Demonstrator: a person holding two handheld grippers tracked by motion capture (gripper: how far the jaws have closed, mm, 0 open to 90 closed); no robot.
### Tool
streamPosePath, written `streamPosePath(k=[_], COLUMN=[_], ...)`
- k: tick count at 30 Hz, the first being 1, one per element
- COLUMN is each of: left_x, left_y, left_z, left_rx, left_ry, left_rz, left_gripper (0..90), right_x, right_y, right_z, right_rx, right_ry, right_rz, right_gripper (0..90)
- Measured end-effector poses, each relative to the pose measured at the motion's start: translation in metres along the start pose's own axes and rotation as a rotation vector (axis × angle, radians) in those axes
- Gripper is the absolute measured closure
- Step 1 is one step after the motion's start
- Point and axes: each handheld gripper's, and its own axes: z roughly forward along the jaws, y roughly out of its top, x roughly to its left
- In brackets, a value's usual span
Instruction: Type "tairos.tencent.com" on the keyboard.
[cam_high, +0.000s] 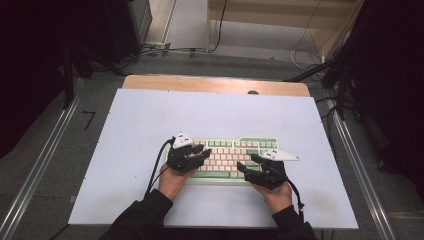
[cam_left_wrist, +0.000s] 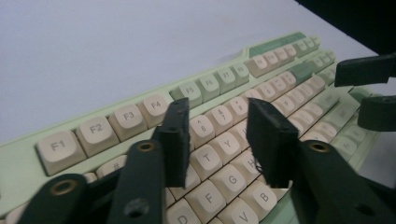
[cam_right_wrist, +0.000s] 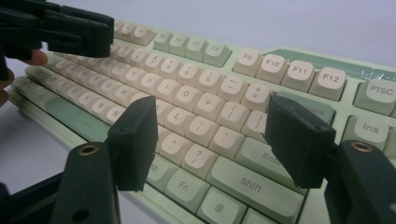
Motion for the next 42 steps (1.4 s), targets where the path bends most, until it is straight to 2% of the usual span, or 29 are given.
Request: streamPosePath(k=[3, 6, 10, 14, 28, 42], left_x=[0.002, 0.004, 0.003, 0.002, 0.010, 0.011], left_y=[0.002, 0.002, 0.001, -0.001, -0.007, -0.007], left_z=[-0.005, -0.007, -0.009, -0.012, -0.023, -0.027], left_rx=[-0.019, -0.018, -0.010, -0.012, -0.028, -0.034], left_ry=[0.011, 0.018, 0.020, 0.038, 0.076, 0.087], left_rz=[-0.015, -0.020, -0.011, 0.004, -0.019, -0.021], left_gripper=[46.9, 43.6, 42.0, 40.9, 41.2, 41.2], right_x=[-0.001, -0.001, 0.000, -0.001, 0.004, 0.007], right_y=[0.001, 0.002, 0.003, 0.006, 0.012, 0.011], right_z=[-0.001, 0.000, 0.000, 0.002, 0.007, 0.012], right_rx=[-0.004, -0.006, -0.005, -0.005, 0.006, 0.044], right_ry=[-0.003, -0.001, 0.003, 0.009, 0.033, 0.060], right_rz=[0.005, -0.002, -0.010, -0.012, -0.046, -0.058], right_gripper=[36.0, 38.4, 42.1, 50.8, 85.8, 87.6])
